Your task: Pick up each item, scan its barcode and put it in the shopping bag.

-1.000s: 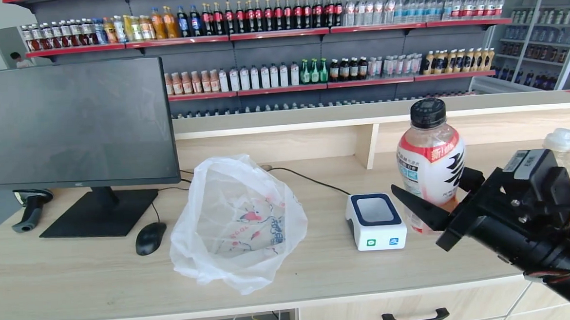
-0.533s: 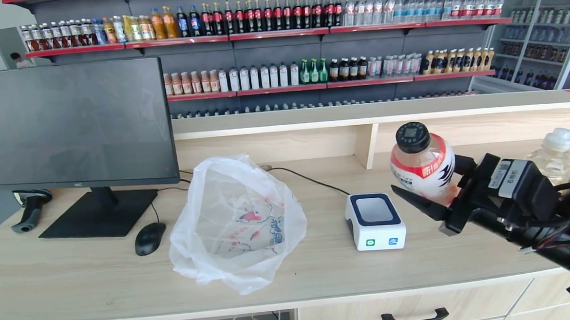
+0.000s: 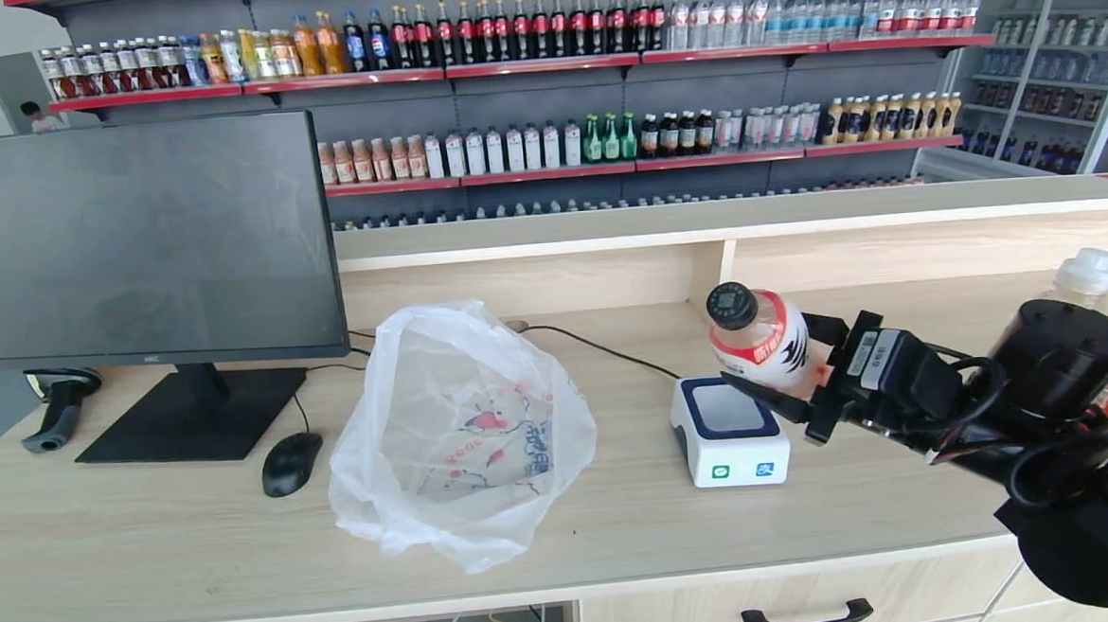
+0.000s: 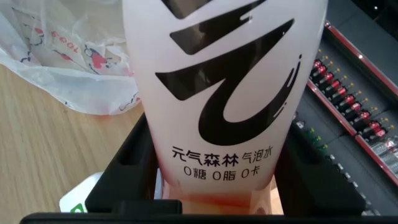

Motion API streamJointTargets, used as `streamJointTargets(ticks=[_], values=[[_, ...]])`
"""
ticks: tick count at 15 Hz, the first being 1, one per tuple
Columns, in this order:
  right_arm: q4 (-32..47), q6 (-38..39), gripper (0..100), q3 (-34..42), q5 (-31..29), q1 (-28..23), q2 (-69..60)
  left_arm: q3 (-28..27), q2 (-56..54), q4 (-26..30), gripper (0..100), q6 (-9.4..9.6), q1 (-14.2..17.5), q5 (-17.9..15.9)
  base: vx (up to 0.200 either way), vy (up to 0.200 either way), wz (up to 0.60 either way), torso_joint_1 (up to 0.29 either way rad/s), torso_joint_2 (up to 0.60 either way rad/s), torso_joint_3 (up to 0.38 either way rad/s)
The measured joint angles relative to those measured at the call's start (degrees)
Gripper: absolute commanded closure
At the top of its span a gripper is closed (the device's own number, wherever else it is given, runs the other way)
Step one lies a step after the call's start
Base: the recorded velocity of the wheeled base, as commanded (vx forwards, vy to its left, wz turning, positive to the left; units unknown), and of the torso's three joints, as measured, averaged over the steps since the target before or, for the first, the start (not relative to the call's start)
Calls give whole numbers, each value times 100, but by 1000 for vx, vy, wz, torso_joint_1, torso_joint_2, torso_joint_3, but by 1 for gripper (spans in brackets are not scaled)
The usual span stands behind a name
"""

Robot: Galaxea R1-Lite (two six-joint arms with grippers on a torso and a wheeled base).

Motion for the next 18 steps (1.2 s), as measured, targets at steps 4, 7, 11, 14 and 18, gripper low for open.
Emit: streamJointTargets(ticks=[4, 7, 11, 14, 18], values=[[2, -566, 100, -193, 887, -85, 439, 0, 0, 0, 0, 0, 0, 0, 0, 0, 0, 0, 0, 0], [5, -640, 100, -410, 991, -211, 675, 0, 0, 0, 0, 0, 5, 0, 0, 0, 0, 0, 0, 0], [0, -621, 100, -953, 996, -219, 996, 0, 0, 0, 0, 0, 2, 0, 0, 0, 0, 0, 0, 0], [2, -635, 100, -1089, 998, -241, 1101, 0, 0, 0, 0, 0, 0, 0, 0, 0, 0, 0, 0, 0], [5, -706, 100, -1107, 998, -250, 1180, 0, 0, 0, 0, -2, 2, 0, 0, 0, 0, 0, 0, 0]])
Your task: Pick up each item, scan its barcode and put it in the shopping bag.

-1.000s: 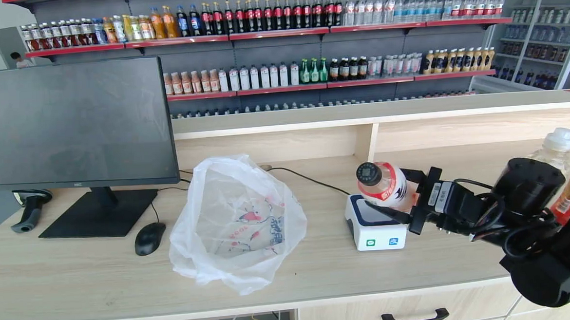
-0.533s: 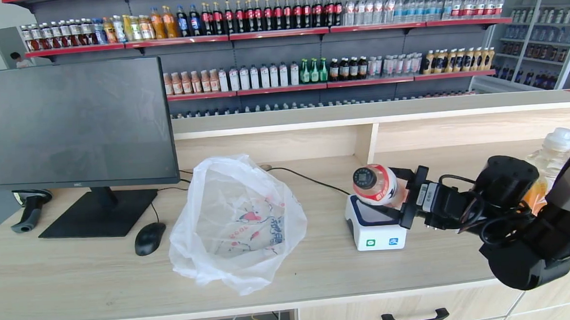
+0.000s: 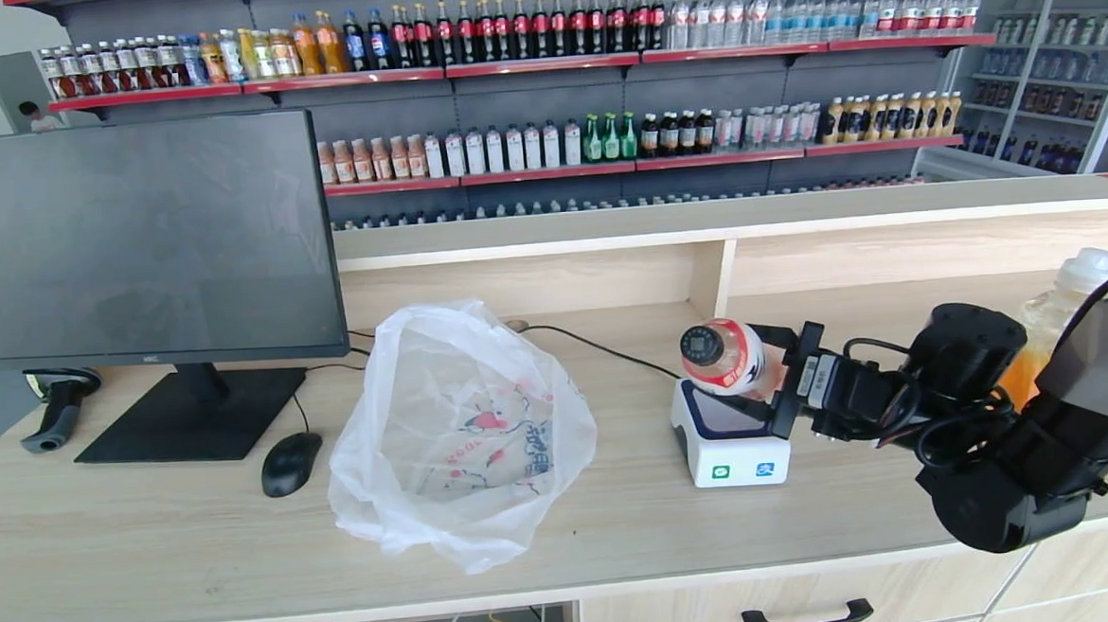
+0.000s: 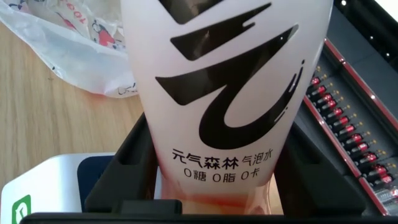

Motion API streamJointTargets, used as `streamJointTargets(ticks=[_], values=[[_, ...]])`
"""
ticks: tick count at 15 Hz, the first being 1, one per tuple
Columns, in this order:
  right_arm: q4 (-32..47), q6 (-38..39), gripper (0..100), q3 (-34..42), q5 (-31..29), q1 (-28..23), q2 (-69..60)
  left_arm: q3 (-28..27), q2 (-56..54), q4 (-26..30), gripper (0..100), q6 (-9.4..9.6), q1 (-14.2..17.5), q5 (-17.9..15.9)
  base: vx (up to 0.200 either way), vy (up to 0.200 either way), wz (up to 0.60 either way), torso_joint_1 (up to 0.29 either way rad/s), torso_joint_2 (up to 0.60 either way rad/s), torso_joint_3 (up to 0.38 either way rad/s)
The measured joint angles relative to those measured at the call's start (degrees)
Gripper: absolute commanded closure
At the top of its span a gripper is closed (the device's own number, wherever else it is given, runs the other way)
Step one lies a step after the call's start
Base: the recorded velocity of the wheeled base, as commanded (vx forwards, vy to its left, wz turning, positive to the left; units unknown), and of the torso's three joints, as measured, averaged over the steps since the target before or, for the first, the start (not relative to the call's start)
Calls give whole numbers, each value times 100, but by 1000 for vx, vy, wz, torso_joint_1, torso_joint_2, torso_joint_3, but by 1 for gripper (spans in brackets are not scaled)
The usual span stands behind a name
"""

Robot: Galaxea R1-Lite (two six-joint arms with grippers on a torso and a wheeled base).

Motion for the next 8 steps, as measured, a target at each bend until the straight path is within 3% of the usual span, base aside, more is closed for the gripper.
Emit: streamJointTargets(ticks=[8], values=[[-5, -83, 100, 10, 6, -37, 35, 0, 0, 0, 0, 2, -2, 0, 0, 0, 0, 0, 0, 0]])
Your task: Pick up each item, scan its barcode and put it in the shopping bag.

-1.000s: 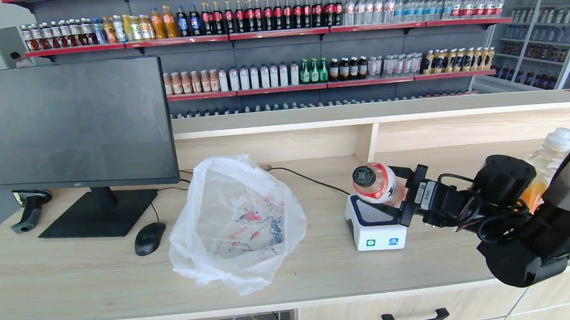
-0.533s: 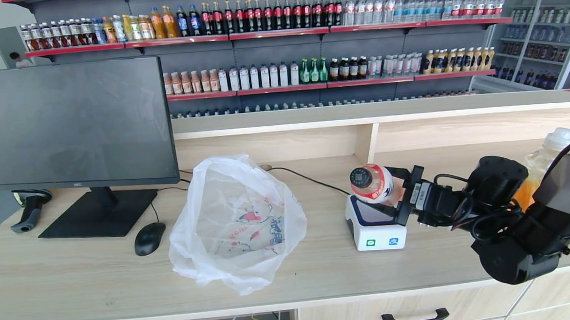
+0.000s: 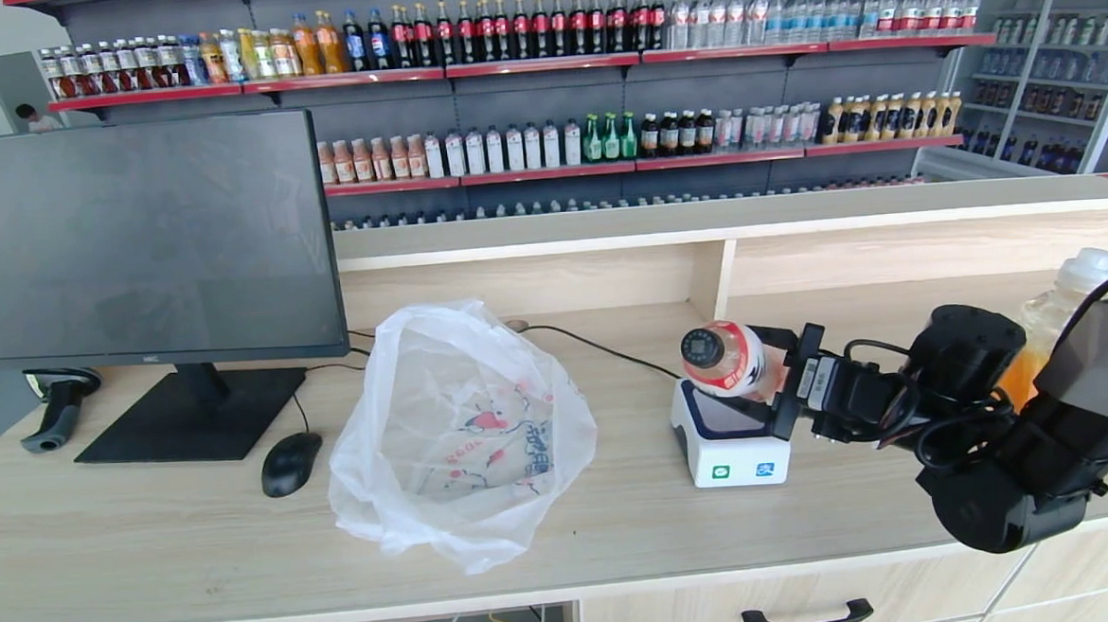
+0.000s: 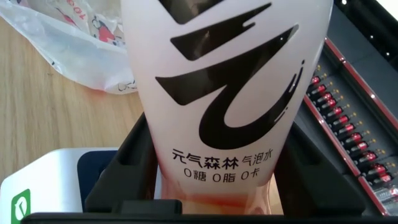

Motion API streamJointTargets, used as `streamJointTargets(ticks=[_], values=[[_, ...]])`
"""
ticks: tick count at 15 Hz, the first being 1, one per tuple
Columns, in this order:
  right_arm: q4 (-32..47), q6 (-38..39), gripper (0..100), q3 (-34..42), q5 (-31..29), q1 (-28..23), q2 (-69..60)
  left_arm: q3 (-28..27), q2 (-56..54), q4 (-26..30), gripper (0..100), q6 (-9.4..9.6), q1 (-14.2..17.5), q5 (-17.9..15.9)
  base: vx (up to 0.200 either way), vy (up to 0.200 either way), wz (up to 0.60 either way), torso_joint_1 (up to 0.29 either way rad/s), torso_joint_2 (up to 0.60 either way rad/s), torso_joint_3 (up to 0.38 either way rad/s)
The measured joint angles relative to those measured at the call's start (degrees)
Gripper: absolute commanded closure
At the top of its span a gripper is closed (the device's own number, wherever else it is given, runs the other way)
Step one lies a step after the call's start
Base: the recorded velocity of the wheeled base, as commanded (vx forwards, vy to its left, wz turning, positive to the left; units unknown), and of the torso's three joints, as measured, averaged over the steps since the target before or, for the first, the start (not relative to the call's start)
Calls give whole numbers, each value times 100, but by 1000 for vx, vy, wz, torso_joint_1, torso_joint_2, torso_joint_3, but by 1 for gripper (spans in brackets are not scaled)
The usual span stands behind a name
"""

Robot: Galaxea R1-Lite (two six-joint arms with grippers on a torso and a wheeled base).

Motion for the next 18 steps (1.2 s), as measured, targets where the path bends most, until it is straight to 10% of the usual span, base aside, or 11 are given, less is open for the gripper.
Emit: streamJointTargets(ticks=[13, 18], values=[[5, 391, 100, -77, -150, 146, -518, 0, 0, 0, 0, -2, 5, 0, 0, 0, 0, 0, 0, 0], [0, 1632, 100, -94, -2472, 435, -1579, 0, 0, 0, 0, 0, 0, 0, 0, 0, 0, 0, 0, 0]])
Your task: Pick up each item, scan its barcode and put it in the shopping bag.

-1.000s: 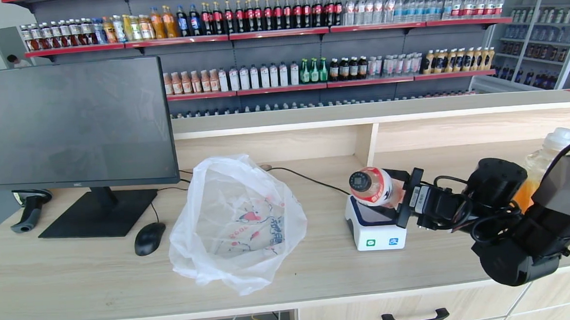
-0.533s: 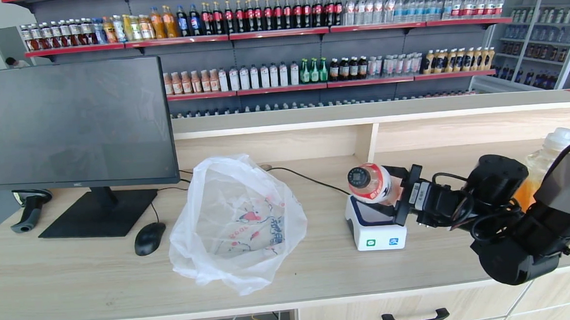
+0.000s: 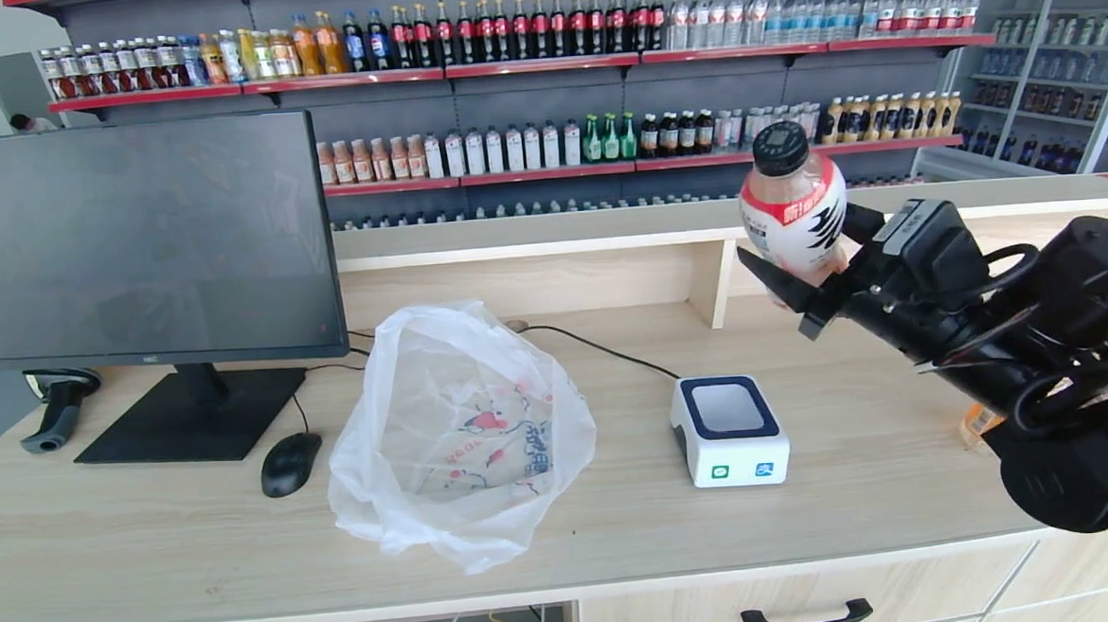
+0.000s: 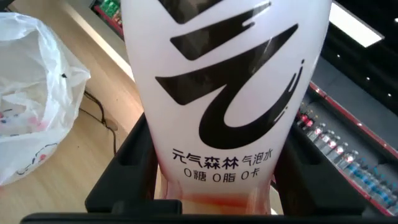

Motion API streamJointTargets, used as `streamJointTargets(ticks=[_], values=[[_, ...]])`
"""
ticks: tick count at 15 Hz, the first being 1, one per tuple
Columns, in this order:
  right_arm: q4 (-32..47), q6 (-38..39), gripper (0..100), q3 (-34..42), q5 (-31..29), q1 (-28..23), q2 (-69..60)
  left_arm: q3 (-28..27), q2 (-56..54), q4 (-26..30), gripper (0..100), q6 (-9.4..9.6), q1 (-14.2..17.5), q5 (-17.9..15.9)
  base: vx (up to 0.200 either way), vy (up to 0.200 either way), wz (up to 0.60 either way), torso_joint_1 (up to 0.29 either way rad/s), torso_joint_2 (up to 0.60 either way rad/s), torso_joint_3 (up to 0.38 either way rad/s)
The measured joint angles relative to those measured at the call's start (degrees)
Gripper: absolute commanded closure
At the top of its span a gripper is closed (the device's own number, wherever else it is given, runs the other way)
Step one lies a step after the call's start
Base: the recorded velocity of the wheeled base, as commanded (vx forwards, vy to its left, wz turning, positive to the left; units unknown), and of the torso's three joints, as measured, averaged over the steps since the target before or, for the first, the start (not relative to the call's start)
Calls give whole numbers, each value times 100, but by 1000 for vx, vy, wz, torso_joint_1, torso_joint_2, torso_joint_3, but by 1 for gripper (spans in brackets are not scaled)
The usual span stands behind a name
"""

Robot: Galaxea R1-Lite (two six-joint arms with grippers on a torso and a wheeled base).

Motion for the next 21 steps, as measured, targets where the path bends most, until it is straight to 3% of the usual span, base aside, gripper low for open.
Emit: streamJointTargets(ticks=[3, 7, 10, 19, 21], values=[[-9, 1204, 100, 20, -1807, 508, -394, 0, 0, -2, 0, 0, 5, 0, 0, 0, 0, 0, 0, 0], [5, 2666, 100, 127, -2593, 902, -521, 0, 0, 0, 0, 0, 0, 0, 0, 0, 0, 0, 0, 0], [0, 3123, 100, 102, -3182, 981, -457, 0, 0, 0, 0, 6, 0, 0, 0, 0, 0, 0, 0, 0], [5, 3655, 100, 233, -3463, 1013, 33, 0, 0, 0, 0, -17, 0, -2, 0, 0, 0, 0, 0, 0], [6, 3661, 100, 268, -3458, 1065, 77, 0, 0, 0, 0, -17, 0, 0, -200, 0, 0, 5, 2, 0]])
